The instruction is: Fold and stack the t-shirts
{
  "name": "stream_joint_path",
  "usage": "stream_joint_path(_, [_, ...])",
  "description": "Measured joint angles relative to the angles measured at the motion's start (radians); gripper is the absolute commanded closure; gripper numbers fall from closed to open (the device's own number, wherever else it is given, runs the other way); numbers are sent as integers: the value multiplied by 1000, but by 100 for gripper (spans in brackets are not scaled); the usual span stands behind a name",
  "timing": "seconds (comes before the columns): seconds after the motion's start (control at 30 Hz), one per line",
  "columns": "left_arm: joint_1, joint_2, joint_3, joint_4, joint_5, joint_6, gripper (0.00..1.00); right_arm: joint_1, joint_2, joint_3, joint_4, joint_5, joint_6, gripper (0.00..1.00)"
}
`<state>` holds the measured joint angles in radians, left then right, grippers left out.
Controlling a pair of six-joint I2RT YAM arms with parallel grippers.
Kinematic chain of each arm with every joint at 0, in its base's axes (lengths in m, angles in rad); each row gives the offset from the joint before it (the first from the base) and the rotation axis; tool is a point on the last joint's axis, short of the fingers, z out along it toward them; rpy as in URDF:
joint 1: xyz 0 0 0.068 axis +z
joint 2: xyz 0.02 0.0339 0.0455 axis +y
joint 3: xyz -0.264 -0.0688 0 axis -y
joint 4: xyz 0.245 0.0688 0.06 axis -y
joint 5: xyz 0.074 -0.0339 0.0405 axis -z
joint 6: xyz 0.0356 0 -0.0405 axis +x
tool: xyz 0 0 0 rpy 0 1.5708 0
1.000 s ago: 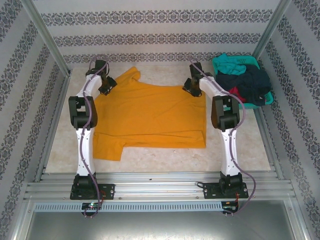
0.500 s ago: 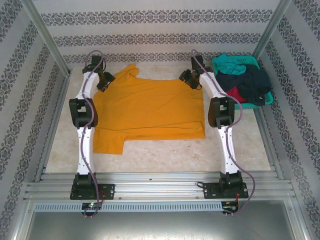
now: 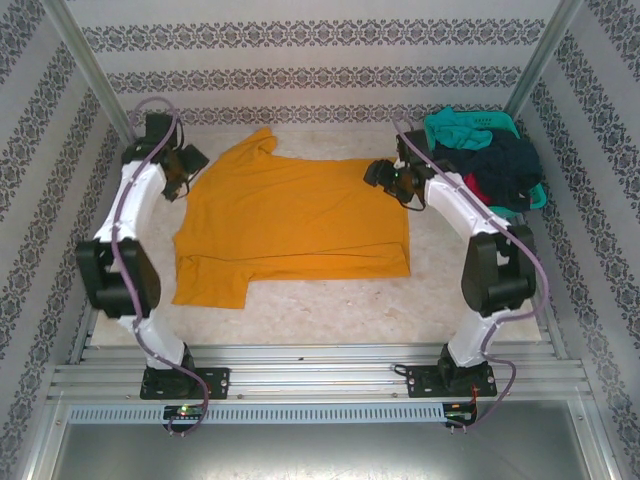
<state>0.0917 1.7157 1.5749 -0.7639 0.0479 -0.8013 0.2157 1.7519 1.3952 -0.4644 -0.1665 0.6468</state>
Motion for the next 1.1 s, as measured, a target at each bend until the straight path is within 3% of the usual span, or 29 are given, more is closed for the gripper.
stream_joint_path(0.23, [0,-240,-429,-31,-48,-82,36,3,-201,-325,11,29,1,31])
stream_joint_path(0.37, [1,-269,-565,-48,-60,-135,51,5,-228,-391,14,31,5,31])
stream_joint_path(0.47, [2,-267,-616,-48,-64,-167,55,15,-229,-397,20,33,8,31])
stream_joint_path(0.87, [29,-301,-721,-63,-93,-284,59,29,-229,-397,59,39,16,31])
stream_joint_path(1.1, [41,-260,-755,-50,-49,-328,49,45,-209,-396,67,43,33,31])
